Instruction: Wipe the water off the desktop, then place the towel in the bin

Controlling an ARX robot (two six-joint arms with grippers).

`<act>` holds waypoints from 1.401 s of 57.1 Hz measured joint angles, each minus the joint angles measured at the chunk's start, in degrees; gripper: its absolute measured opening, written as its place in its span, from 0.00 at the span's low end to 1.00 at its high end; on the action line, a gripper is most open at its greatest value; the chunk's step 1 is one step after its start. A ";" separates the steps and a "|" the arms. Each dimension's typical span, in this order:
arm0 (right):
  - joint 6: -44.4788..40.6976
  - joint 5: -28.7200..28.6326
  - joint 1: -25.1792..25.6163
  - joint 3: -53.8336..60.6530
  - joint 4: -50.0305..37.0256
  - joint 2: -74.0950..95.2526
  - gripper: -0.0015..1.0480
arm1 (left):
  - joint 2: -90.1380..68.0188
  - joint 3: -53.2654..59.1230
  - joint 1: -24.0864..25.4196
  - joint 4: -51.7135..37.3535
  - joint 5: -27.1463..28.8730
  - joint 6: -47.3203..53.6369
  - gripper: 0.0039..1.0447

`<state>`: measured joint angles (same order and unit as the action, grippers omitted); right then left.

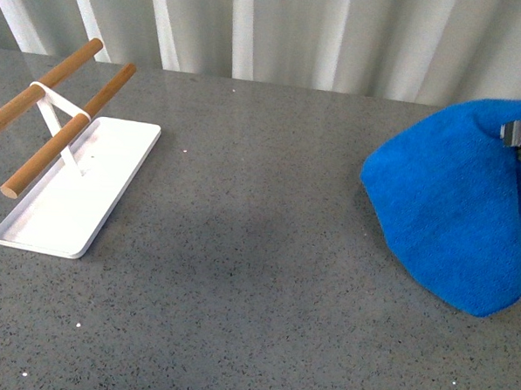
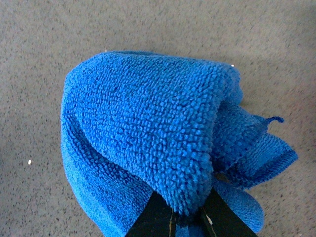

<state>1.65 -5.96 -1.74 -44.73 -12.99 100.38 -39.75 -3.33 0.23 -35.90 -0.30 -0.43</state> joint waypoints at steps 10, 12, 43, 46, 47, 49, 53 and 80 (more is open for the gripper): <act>1.51 -0.17 -0.57 3.08 -0.76 2.34 0.03 | 2.51 2.03 -0.17 -0.37 0.26 0.00 0.03; 2.12 -0.70 -0.55 3.87 -1.05 3.54 0.03 | 3.93 2.03 -0.15 1.07 0.26 0.00 0.03; 3.80 -2.54 4.50 6.01 -5.35 10.95 0.03 | 19.43 2.05 -0.20 15.45 0.31 0.00 0.03; 3.23 -2.54 5.49 6.01 -5.33 11.06 0.03 | 20.39 2.05 -0.20 16.39 0.31 0.00 0.03; 2.97 -2.54 5.95 5.97 -5.33 11.15 0.03 | 20.63 2.05 -0.20 16.63 0.33 0.00 0.03; 2.58 -2.49 6.62 5.79 -5.31 11.41 0.03 | 21.31 2.05 -0.20 17.29 0.31 0.00 0.03; 1.99 -2.51 7.61 5.20 -5.09 12.02 0.03 | 22.62 2.05 -0.20 18.58 0.31 0.00 0.03; -2.75 1.77 8.57 -10.95 -0.87 22.88 0.03 | 29.42 2.05 -0.20 25.33 0.31 0.00 0.03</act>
<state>-1.10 -4.19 6.83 -55.68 -13.87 123.26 -10.33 -1.28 0.03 -10.57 0.01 -0.43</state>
